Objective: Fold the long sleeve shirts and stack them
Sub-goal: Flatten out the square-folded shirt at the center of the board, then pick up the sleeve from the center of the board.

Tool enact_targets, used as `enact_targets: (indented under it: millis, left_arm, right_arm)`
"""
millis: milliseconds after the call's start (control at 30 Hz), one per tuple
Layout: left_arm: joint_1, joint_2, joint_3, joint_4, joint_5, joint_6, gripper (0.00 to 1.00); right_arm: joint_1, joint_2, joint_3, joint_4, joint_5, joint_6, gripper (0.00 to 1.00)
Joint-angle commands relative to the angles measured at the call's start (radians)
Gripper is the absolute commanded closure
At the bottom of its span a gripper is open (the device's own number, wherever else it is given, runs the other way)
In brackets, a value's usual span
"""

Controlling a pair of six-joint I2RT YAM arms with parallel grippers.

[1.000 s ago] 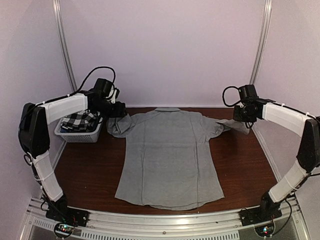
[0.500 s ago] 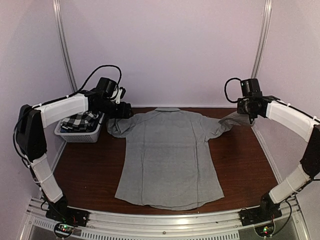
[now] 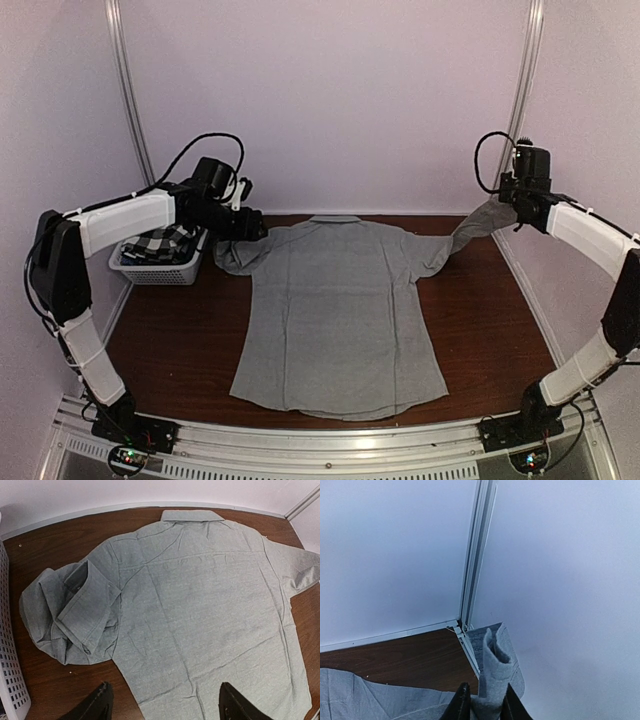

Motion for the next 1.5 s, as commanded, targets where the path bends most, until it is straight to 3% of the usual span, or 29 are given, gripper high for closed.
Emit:
enact_targets:
  millis: [0, 167, 333, 533, 633, 733, 833, 933, 1100, 1267, 1467]
  left_arm:
    - [-0.006, -0.040, -0.016, 0.011, 0.024, 0.003, 0.26]
    - [-0.007, -0.040, -0.017, 0.010, 0.037, 0.002, 0.27]
    - [-0.009, -0.038, -0.018, 0.010, 0.052, 0.001, 0.27]
    - [-0.016, -0.035, -0.017, 0.012, 0.065, -0.008, 0.27]
    - [-0.019, -0.032, -0.022, 0.022, 0.075, -0.012, 0.27]
    - [-0.022, -0.030, -0.027, 0.032, 0.085, -0.018, 0.27]
    - [-0.027, -0.028, -0.031, 0.033, 0.086, -0.018, 0.26]
    - [-0.028, -0.030, -0.039, 0.037, 0.090, -0.020, 0.27]
    - [-0.029, -0.037, -0.061, 0.061, 0.107, -0.024, 0.27]
    - [-0.029, -0.026, -0.062, 0.079, 0.128, -0.027, 0.27]
    - [-0.030, -0.005, -0.057, 0.089, 0.143, -0.027, 0.27]
  right_arm:
    - [-0.038, -0.023, -0.019, 0.149, -0.056, -0.062, 0.78]
    - [-0.049, -0.006, -0.015, 0.210, -0.155, -0.067, 0.78]
    - [-0.023, 0.008, -0.017, 0.247, -0.373, -0.077, 0.77]
    - [0.139, 0.099, -0.004, 0.177, -0.474, -0.130, 0.74]
    - [0.280, 0.157, -0.020, 0.158, -0.480, -0.129, 0.74]
    - [0.389, 0.207, -0.040, 0.150, -0.461, -0.091, 0.76]
    - [0.417, 0.220, -0.044, 0.127, -0.397, 0.011, 0.71]
    - [0.391, 0.208, -0.033, 0.043, -0.303, 0.124, 0.65]
    - [0.249, 0.145, -0.098, -0.057, -0.293, 0.299, 0.56]
    - [0.049, 0.128, -0.197, -0.081, -0.399, 0.435, 0.45]
    - [-0.104, 0.168, -0.207, -0.035, -0.518, 0.487, 0.32]
